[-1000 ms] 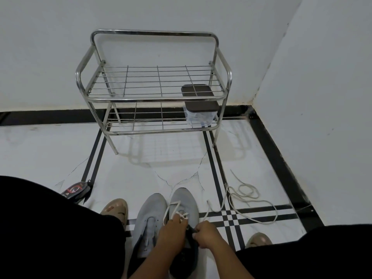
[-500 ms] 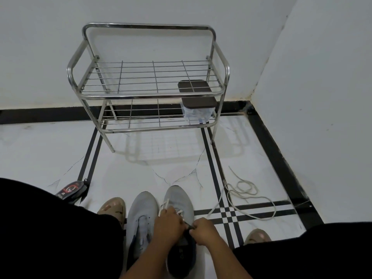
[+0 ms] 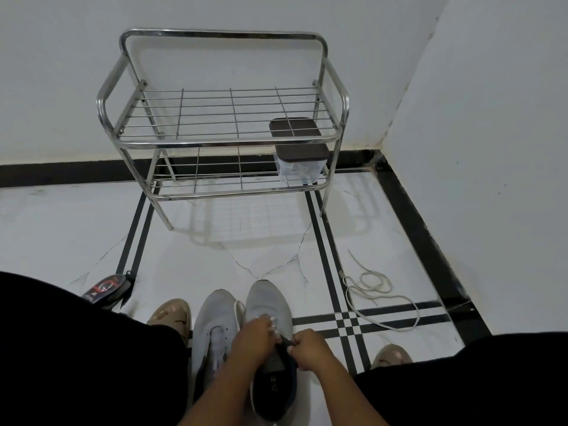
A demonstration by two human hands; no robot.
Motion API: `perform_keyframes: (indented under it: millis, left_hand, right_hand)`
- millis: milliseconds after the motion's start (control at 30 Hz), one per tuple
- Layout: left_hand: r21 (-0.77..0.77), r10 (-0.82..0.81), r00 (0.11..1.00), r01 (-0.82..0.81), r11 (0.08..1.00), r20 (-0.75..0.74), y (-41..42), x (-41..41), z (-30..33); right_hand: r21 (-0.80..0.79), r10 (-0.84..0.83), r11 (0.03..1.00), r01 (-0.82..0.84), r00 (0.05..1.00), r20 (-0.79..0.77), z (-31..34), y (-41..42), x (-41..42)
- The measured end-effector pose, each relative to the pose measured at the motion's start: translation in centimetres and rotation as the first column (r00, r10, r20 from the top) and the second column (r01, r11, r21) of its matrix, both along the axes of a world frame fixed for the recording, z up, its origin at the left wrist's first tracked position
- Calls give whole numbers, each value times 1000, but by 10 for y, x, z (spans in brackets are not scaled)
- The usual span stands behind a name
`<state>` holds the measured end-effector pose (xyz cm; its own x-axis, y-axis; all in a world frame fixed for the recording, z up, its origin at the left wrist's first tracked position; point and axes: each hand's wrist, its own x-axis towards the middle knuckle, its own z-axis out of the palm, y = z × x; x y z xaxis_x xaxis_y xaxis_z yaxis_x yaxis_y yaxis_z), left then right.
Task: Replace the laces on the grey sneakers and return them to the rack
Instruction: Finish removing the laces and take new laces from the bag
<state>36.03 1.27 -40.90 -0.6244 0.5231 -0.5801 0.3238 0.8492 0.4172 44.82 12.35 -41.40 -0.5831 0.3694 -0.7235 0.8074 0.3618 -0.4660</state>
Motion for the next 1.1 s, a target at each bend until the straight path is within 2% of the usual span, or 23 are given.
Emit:
perform_keyframes:
  millis: [33, 100, 133, 167, 200, 233, 267, 300, 333, 367, 400, 433, 467, 500, 533, 567, 667, 733, 800, 900, 1000, 1033, 1100]
  left_hand:
    - [-25, -56, 998, 56, 998, -15, 2, 12, -9]
    - [-68, -71, 997, 69, 995, -30, 4, 25, -14]
    - [-56, 8, 999, -10, 998, -35, 2, 23, -13]
    - [26, 150, 989, -149, 988, -13, 1, 19, -14]
    - [123, 379, 921, -388, 913, 94, -2, 12, -11]
    - [196, 607, 755, -653, 732, 248, -6, 2, -5]
    - [221, 768, 507, -862, 457, 390, -10, -10, 1]
    - [179, 824, 231, -971, 159, 517, -15, -22, 7]
    - [99, 793, 5, -993, -69, 610, -21, -35, 12]
    - [36, 754, -106, -985, -170, 649, -23, -46, 13]
    - [6, 779, -53, -997, -73, 625, -22, -53, 14]
    - [-5, 825, 86, -994, 107, 559, -19, -53, 18]
    - [-11, 860, 316, -937, 350, 402, -18, -48, 21]
    - [-44, 791, 590, -796, 603, 160, -17, -39, 18]
    - [-54, 636, 771, -637, 769, -42, -16, -28, 18]
    - [-22, 487, 849, -501, 865, -205, -16, -17, 19]
    - [-46, 174, 872, -219, 975, -458, -9, 4, 19]
    - [-97, 91, 861, -161, 982, -501, -3, 8, 19]
    - [-146, 25, 884, -105, 984, -467, 2, 13, 20]
    - [-185, -13, 973, -31, 982, -230, 4, 19, 8]
    - [-221, 43, 992, -69, 973, -120, -5, 17, -3]
    - [-215, 63, 991, -86, 973, -114, -8, 15, -5]
    - [-189, 70, 991, -90, 978, -113, -11, 11, -6]
  right_hand:
    - [0, 7, 1000, -7, 1000, 7, 0, -1, 1]
    - [3, 16, 1000, -16, 1000, 24, 1, -1, 3]
    - [3, 8, 1000, -8, 1000, 28, 1, -1, 3]
    - [-2, -10, 1000, 10, 1000, 28, 2, 0, 4]
    - [-11, -29, 1000, 29, 999, 24, 2, 1, 5]
    - [-21, -46, 999, 47, 999, 21, 3, 2, 6]
    - [-34, -67, 997, 67, 998, 21, 3, 3, 6]
    - [-50, -85, 995, 86, 996, 25, 3, 4, 7]
    - [-67, -99, 993, 101, 995, 32, 3, 4, 7]
    - [-80, -109, 990, 113, 993, 44, 4, 4, 6]
    - [-91, -112, 989, 117, 992, 60, 5, 4, 5]
    - [-99, -102, 989, 109, 992, 72, 6, 3, 4]
    - [-102, -84, 990, 93, 993, 85, 7, 2, 3]
    - [-100, -72, 992, 82, 993, 96, 8, 2, 1]
    - [-103, -79, 991, 90, 991, 109, 9, 3, 0]
    - [-110, -96, 988, 109, 989, 117, 10, 3, -1]
    - [-132, -135, 979, 154, 981, 142, 12, 4, -2]
    - [-124, -108, 984, 127, 983, 148, 14, 5, -4]
    - [-111, -44, 992, 61, 987, 154, 14, 6, -6]
    - [-86, -16, 996, 29, 988, 151, 17, 8, -6]
    - [-84, -50, 994, 65, 985, 166, 20, 6, -6]
    - [-51, -23, 998, 32, 987, 161, 22, 4, -5]
    - [154, 176, 968, -197, 974, 140, 21, -1, -7]
